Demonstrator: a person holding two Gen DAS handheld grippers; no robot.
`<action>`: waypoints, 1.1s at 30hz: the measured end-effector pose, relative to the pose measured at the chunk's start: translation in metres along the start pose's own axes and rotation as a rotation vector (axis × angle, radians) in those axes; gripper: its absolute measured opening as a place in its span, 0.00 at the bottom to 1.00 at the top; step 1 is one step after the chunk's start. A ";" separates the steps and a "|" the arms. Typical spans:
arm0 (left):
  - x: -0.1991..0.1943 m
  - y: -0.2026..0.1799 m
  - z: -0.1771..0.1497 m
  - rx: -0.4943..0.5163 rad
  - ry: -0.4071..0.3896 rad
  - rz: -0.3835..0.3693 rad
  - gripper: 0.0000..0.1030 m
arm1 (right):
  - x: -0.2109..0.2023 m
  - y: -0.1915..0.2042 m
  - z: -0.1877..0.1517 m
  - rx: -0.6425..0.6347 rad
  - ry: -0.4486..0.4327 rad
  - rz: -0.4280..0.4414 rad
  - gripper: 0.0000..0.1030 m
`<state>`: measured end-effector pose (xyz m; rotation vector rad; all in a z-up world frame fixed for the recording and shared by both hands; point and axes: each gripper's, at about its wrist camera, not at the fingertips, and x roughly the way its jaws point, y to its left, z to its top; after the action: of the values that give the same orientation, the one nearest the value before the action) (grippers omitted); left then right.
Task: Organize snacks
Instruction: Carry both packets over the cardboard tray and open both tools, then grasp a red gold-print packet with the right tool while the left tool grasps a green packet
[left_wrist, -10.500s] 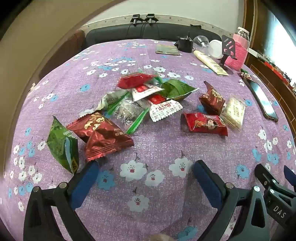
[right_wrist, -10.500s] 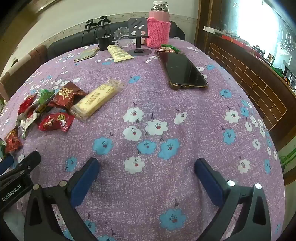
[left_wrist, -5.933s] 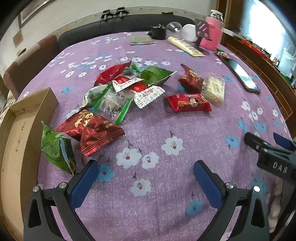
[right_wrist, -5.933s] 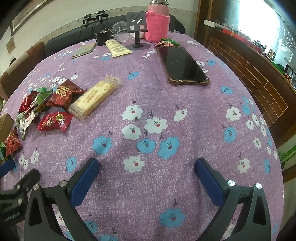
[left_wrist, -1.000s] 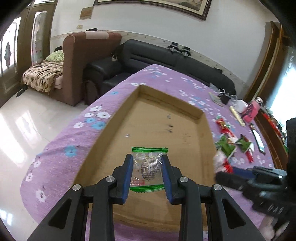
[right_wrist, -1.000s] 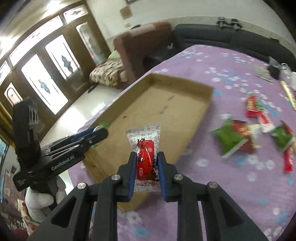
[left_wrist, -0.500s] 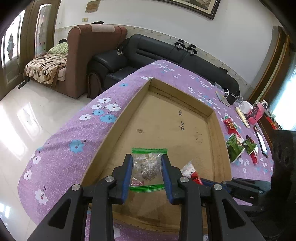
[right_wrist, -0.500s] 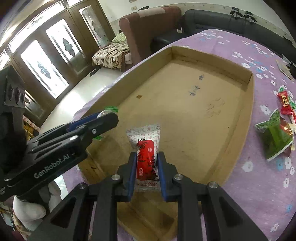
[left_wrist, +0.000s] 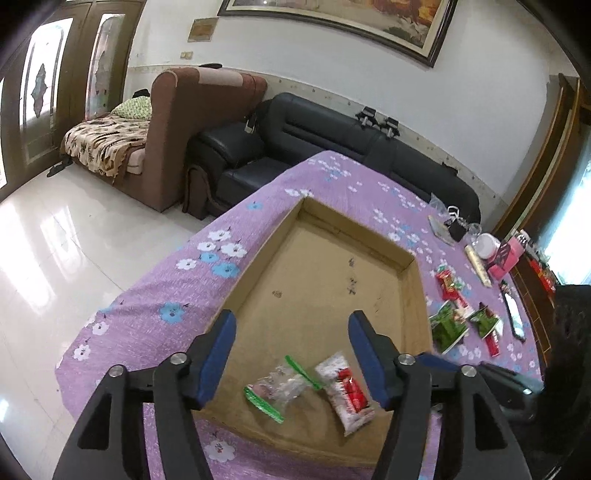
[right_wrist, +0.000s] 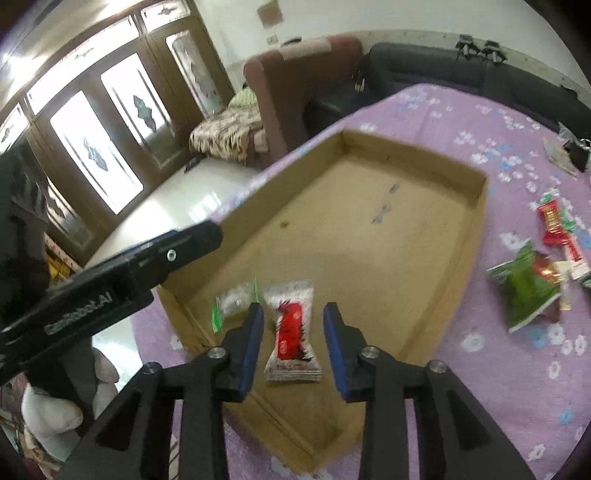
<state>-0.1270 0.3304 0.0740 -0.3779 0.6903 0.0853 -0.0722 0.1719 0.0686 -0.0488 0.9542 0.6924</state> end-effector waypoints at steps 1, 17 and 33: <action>-0.002 -0.002 0.000 0.001 -0.006 -0.002 0.70 | -0.009 -0.006 0.000 0.010 -0.020 -0.006 0.40; -0.021 -0.045 -0.007 0.089 -0.036 -0.096 0.73 | -0.042 -0.191 0.033 0.296 -0.065 -0.287 0.42; -0.018 -0.072 -0.015 0.156 -0.003 -0.133 0.77 | -0.010 -0.180 -0.004 0.224 0.137 -0.287 0.23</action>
<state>-0.1360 0.2588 0.0973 -0.2732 0.6627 -0.0934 0.0224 0.0245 0.0279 -0.0352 1.1252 0.3185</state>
